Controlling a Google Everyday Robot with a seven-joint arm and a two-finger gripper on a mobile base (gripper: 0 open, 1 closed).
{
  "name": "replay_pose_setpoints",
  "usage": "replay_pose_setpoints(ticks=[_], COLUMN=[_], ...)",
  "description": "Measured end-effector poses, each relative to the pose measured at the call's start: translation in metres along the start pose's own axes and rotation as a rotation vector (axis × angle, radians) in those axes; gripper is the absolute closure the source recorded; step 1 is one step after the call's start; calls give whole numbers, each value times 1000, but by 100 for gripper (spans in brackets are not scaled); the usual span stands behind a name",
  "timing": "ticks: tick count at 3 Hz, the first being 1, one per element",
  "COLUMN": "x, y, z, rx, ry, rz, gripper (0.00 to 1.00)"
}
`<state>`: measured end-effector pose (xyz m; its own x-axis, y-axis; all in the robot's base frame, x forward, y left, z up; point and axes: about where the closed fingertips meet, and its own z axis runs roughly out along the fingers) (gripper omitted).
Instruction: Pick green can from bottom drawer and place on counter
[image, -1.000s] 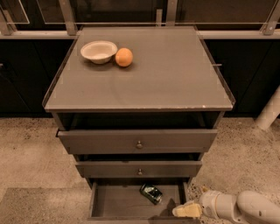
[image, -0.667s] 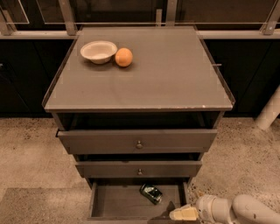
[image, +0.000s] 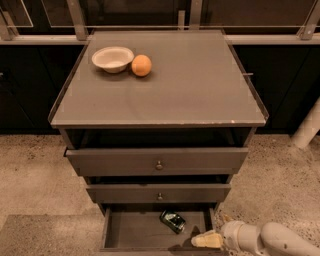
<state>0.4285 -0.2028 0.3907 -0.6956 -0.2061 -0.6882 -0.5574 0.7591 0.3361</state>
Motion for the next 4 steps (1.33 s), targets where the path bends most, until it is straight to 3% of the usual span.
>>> replay_pose_setpoints(ticks=[2, 3, 4], x=[13, 18, 29], y=[9, 10, 14], z=[113, 117, 118], rx=[-122, -128, -86], ry=[-91, -92, -71], rz=[-76, -65, -97], gripper=[0, 0, 0])
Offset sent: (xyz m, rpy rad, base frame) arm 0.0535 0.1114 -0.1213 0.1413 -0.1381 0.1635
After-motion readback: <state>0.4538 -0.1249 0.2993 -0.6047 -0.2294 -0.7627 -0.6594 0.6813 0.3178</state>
